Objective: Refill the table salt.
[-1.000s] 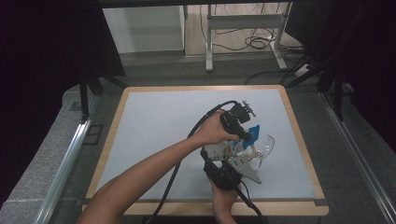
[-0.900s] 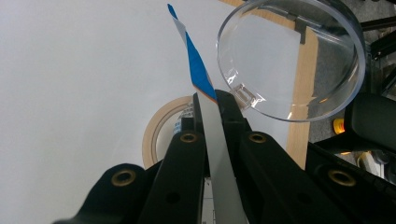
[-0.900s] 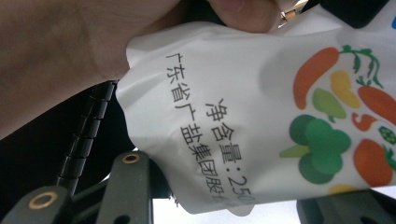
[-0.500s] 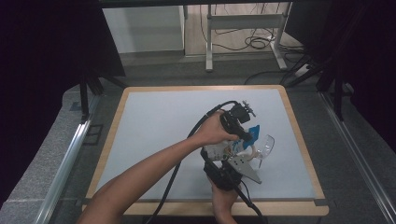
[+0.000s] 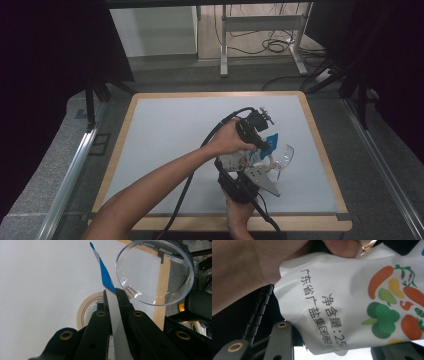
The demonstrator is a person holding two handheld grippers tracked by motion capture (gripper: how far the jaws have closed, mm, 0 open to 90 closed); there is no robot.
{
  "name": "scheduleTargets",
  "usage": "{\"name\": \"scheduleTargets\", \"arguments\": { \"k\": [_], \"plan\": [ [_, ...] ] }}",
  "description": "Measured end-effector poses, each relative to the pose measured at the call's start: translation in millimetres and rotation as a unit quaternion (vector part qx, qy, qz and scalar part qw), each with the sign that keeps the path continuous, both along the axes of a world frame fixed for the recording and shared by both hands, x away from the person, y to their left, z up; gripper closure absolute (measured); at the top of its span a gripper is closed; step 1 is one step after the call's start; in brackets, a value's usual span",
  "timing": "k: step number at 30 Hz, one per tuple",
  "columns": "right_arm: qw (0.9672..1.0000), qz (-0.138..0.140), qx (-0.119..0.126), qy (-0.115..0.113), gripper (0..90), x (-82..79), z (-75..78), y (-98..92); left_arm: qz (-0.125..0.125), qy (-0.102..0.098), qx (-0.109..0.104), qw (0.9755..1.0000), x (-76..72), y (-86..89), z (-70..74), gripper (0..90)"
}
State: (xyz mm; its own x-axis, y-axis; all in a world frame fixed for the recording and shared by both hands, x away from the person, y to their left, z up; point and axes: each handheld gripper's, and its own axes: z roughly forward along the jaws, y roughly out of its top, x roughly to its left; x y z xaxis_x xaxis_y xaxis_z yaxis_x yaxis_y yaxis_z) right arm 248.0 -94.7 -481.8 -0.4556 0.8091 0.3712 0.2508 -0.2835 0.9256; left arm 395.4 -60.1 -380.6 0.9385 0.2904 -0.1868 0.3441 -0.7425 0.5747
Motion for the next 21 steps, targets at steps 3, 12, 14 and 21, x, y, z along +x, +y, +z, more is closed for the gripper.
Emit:
{"name": "scheduleTargets", "arguments": {
  "k": [3, 12, 14, 21],
  "plan": [
    [1.0, -0.001, 0.002, -0.001, 54.5, 0.4, 0.7, 0.0, 0.0, -0.001, 0.0, 1.0, 0.1, -0.2, 0.9, 90.0],
    [1.0, -0.003, 0.003, -0.002, 54.6, 0.4, 1.4, 0.0, 0.0, -0.001, 0.002, 1.0, -0.5, -1.0, 1.4, 90.0],
    [1.0, -0.003, 0.004, -0.002, 54.6, 0.4, 1.4, 0.2, 0.0, -0.001, 0.002, 1.0, -0.5, -1.1, 1.3, 90.0],
    [1.0, -0.004, 0.003, -0.002, 54.6, 0.7, 1.2, 0.3, -0.001, -0.002, 0.006, 1.0, -0.2, -1.4, 0.8, 90.0]
  ]
}}
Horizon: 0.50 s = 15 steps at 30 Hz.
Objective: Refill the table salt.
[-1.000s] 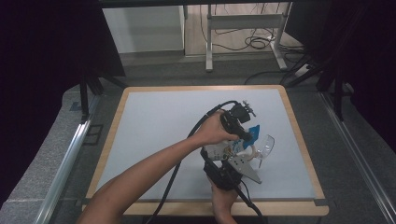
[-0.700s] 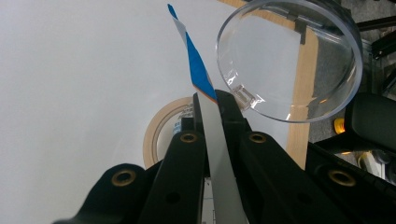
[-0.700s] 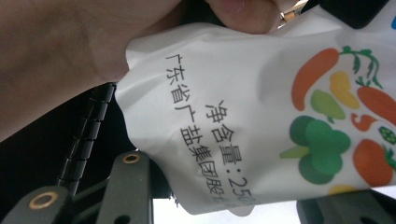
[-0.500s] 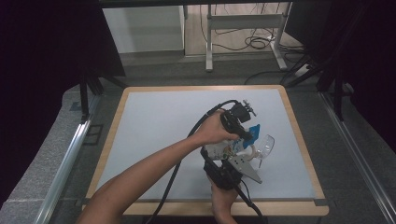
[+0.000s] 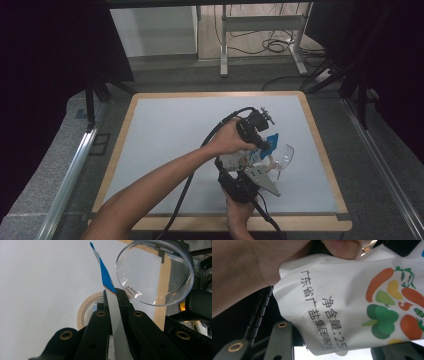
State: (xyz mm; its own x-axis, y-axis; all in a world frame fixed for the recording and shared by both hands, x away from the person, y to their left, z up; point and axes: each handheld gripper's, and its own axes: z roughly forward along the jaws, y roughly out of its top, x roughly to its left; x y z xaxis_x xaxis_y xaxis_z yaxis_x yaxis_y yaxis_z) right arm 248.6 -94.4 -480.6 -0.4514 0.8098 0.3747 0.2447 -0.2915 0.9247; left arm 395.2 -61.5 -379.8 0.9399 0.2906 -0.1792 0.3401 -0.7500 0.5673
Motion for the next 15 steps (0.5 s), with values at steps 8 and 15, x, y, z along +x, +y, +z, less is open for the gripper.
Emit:
{"name": "scheduleTargets", "arguments": {
  "k": [8, 15],
  "plan": [
    [1.0, -0.002, -0.001, 0.001, 54.6, -0.3, -0.5, -0.4, -0.001, 0.0, 0.001, 1.0, -0.2, -1.0, -1.0, 90.0],
    [1.0, -0.001, -0.002, 0.0, 54.6, -0.5, -1.2, -0.7, -0.001, 0.0, 0.002, 1.0, -0.6, -1.3, -1.3, 90.0]
  ]
}}
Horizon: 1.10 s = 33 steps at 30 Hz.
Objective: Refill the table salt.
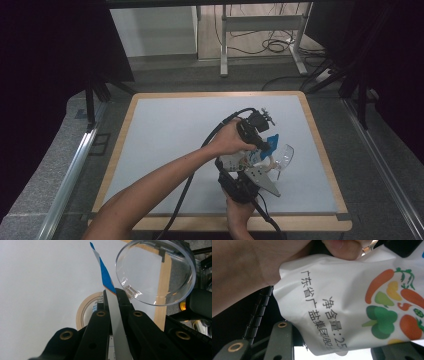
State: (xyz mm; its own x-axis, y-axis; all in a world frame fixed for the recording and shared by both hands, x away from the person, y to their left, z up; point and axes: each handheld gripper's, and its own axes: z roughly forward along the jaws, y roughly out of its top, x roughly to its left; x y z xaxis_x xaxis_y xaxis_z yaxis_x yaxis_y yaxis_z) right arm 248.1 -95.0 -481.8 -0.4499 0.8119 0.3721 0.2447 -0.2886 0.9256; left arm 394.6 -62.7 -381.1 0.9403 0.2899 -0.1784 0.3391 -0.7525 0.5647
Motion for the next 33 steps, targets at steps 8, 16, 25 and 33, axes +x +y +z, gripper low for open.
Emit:
{"name": "scheduleTargets", "arguments": {
  "k": [8, 16, 25, 33],
  "plan": [
    [1.0, 0.0, 0.0, -0.001, 54.5, -0.2, -0.5, -0.2, 0.0, 0.0, 0.001, 1.0, -0.2, -0.2, -0.2, 90.0],
    [1.0, -0.001, 0.0, -0.002, 54.6, -0.3, -1.7, -0.3, -0.001, 0.001, 0.0, 1.0, -0.3, -0.7, -1.0, 90.0],
    [1.0, -0.002, 0.005, -0.002, 54.6, 0.3, -0.7, -0.5, 0.0, -0.001, 0.0, 1.0, 0.0, -1.4, 0.6, 90.0],
    [1.0, 0.001, -0.005, -0.004, 54.5, 0.4, -0.8, -1.4, 0.002, 0.0, -0.014, 0.9999, 0.1, 1.2, 1.3, 90.0]
  ]
}}
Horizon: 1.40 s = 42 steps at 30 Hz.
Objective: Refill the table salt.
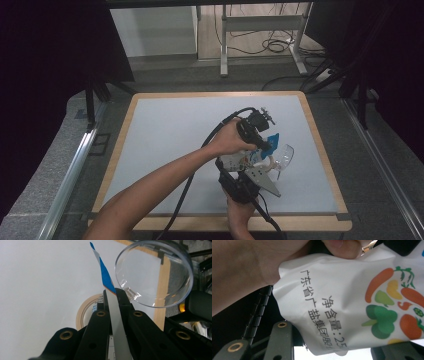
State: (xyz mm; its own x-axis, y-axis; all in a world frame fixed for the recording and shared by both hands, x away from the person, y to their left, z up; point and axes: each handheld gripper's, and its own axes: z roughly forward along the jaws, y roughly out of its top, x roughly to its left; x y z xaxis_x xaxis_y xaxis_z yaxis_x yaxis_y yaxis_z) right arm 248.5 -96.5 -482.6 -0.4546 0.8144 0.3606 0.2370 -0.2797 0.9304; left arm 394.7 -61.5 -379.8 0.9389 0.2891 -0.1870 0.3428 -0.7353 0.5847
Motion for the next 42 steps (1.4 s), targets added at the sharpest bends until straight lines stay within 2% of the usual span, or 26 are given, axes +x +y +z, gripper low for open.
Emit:
{"name": "scheduleTargets", "arguments": {
  "k": [7, 11, 14, 22, 28, 34, 42],
  "plan": [
    [0.9999, 0.003, -0.016, -0.005, 54.8, -1.2, -2.3, -0.2, 0.001, -0.001, -0.007, 1.0, -2.7, 2.4, 2.4, 90.0],
    [0.9997, 0.006, -0.022, -0.002, 54.8, -2.3, -4.3, -0.1, 0.004, -0.001, -0.01, 0.9999, -3.6, 4.8, 2.4, 90.0],
    [0.9994, 0.007, -0.033, 0.002, 54.5, -3.3, -7.5, -0.1, 0.008, -0.001, -0.019, 0.9998, -4.2, 7.7, 0.9, 90.0],
    [0.9967, 0.012, -0.08, 0.008, 53.7, -6.8, -18.2, -0.9, 0.019, 0.004, -0.04, 0.999, -6.2, 21.8, -0.5, 90.0],
    [0.9944, 0.017, -0.104, 0.013, 53.0, -9.8, -24.4, -3.0, 0.02, 0.001, -0.055, 0.9983, -8.8, 33.2, 2.5, 90.0],
    [0.9924, 0.02, -0.12, 0.015, 52.3, -10.8, -29.2, -6.6, 0.025, 0.0, -0.077, 0.9967, -12.5, 46.9, 7.1, 90.0],
    [0.9913, 0.027, -0.124, 0.033, 50.7, -10.3, -37.0, -12.0, 0.044, -0.002, -0.103, 0.9938, -16.4, 72.0, 12.6, 89.9]
  ]
}}
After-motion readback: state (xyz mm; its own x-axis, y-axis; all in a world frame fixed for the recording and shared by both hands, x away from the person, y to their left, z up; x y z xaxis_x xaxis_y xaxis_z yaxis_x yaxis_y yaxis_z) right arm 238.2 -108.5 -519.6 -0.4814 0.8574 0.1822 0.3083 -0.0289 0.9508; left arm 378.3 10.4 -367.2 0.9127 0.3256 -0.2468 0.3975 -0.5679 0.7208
